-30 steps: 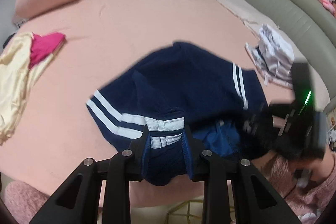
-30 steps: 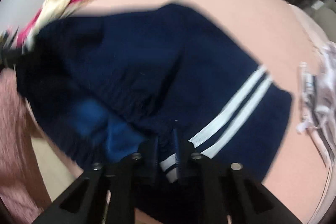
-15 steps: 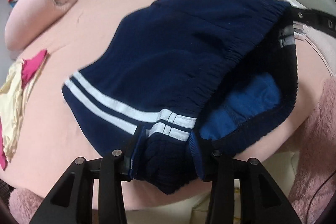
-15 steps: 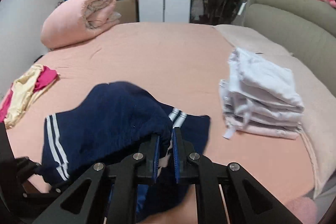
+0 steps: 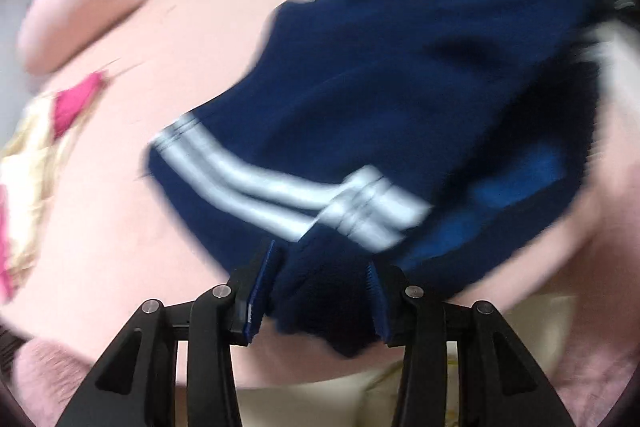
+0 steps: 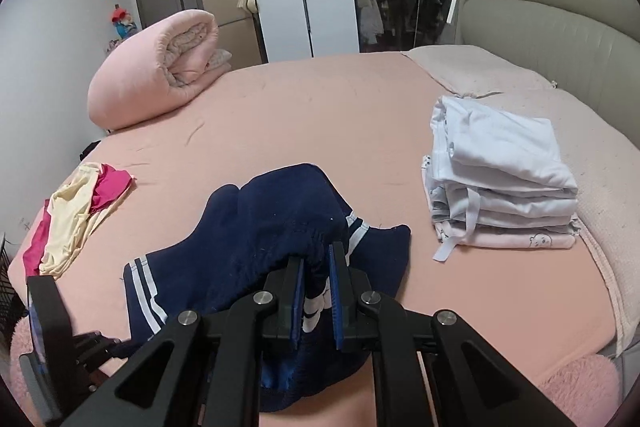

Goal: Fold clothes

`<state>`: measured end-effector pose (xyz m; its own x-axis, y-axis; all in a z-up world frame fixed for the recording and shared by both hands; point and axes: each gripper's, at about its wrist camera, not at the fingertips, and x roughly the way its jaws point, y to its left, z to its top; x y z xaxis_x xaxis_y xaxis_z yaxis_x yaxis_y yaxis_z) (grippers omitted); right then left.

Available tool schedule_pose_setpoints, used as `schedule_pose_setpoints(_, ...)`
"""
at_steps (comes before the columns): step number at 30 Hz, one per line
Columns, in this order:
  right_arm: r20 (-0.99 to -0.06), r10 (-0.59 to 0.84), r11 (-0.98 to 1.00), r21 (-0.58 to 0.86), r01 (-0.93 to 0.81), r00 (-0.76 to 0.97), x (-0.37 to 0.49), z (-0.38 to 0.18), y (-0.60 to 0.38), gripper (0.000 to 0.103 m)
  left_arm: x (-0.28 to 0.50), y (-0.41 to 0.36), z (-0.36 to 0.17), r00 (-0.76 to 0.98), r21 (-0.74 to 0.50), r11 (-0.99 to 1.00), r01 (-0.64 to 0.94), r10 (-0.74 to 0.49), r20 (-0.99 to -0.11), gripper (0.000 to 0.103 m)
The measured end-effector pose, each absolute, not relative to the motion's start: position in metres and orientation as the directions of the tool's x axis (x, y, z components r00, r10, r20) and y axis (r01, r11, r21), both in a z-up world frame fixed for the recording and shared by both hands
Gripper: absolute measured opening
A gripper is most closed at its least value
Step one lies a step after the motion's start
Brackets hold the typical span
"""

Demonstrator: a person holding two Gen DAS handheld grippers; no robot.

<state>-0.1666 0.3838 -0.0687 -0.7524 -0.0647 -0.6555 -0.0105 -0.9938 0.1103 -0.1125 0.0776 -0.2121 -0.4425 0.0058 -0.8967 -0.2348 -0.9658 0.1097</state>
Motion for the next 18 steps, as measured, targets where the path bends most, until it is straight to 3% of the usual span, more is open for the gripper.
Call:
schedule_pose_setpoints(4,-0.67,-0.037,-0.993,0.109,-0.049,-0.741,-0.167,-0.074,0.39,0.009,-0.114,0.061,-0.209,-0.443,0.058,-0.983,-0.172,0.024,-0.896,0.039)
schedule_pose_setpoints(6,-0.699,-0.019,-0.994,0.088,-0.06,-0.715,-0.17,-0.086,0.39,0.009,-0.111,0.055,-0.195,-0.496,0.021,-0.988,-0.155,0.06,-0.866,0.024)
schedule_pose_setpoints(8,-0.744,-0.016,-0.996,0.069,-0.052,-0.668,-0.172,-0.102,0.386,0.009,-0.11,0.05,-0.176,-0.548,0.007,-0.991,-0.134,0.068,-0.834,0.021)
schedule_pose_setpoints(18,-0.909,-0.096,-0.991,0.049,0.123,-0.407,-0.176,-0.177,0.357,0.011,-0.114,0.019,-0.091,-0.674,-0.031,-0.992,-0.123,0.106,-0.731,0.014)
